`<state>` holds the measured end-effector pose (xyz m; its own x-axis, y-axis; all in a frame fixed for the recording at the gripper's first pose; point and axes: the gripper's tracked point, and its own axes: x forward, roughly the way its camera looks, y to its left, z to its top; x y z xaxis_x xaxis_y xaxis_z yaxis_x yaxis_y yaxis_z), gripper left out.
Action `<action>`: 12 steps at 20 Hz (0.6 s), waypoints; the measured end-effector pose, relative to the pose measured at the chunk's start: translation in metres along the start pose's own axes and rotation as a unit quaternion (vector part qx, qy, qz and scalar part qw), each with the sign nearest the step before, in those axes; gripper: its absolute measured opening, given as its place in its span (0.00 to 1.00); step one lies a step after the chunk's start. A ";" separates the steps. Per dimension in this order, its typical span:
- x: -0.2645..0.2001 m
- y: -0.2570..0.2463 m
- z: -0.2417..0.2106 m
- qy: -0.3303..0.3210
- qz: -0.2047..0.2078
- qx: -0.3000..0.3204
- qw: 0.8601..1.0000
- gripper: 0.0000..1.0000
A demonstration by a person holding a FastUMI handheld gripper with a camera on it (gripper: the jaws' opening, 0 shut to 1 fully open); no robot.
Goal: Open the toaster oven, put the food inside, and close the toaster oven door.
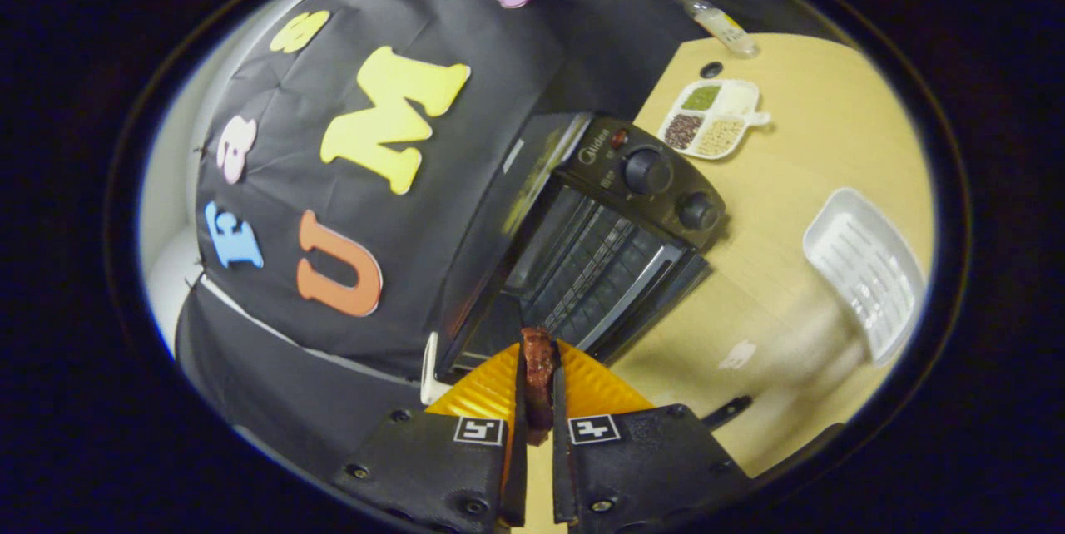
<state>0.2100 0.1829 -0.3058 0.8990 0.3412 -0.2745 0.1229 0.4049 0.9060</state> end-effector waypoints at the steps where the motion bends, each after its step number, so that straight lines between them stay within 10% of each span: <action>1: 0.012 -0.004 -0.001 -0.012 0.003 0.018 1.000 0.15; 12: 0.113 -0.019 0.012 -0.108 -0.020 0.060 0.992 0.15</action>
<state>0.3140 0.2038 -0.3501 0.9599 0.1310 -0.2479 0.1986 0.3062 0.9310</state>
